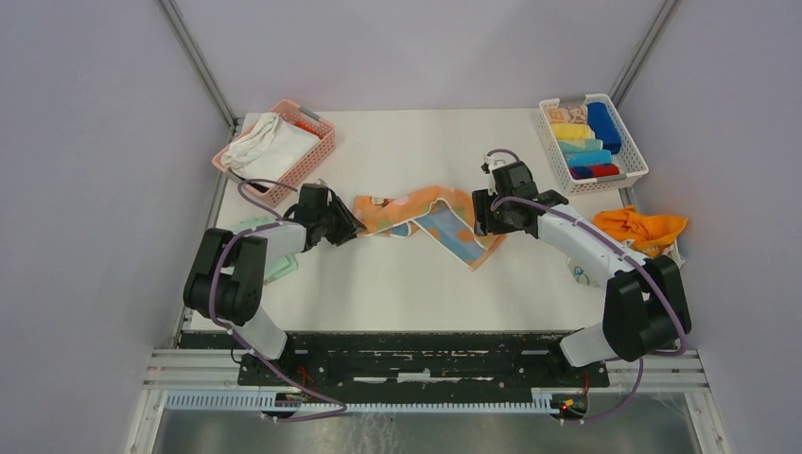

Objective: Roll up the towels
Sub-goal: Place the towel at the center of the board, then flatten out the towel at the center of the board.

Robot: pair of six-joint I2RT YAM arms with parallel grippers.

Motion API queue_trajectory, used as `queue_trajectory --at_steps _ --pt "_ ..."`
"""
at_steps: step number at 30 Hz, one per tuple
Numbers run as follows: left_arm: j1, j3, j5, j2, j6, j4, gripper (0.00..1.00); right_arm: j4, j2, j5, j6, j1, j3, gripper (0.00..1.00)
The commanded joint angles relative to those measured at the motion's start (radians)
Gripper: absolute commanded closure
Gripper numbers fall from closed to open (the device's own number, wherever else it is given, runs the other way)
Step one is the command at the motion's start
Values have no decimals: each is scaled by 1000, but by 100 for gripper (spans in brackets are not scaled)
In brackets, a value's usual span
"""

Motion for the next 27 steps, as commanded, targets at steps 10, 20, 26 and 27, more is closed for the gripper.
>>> queue_trajectory --at_steps 10,20,26,27 --pt "-6 74 33 -58 -25 0 63 36 -33 42 -1 1 -7 35" --pt "-9 103 26 48 -15 8 66 67 36 110 -9 4 -13 35" --pt "-10 108 -3 69 2 -20 65 66 74 146 -40 28 -7 36" --pt "-10 107 -7 69 2 -20 65 59 77 149 -37 33 -5 36"
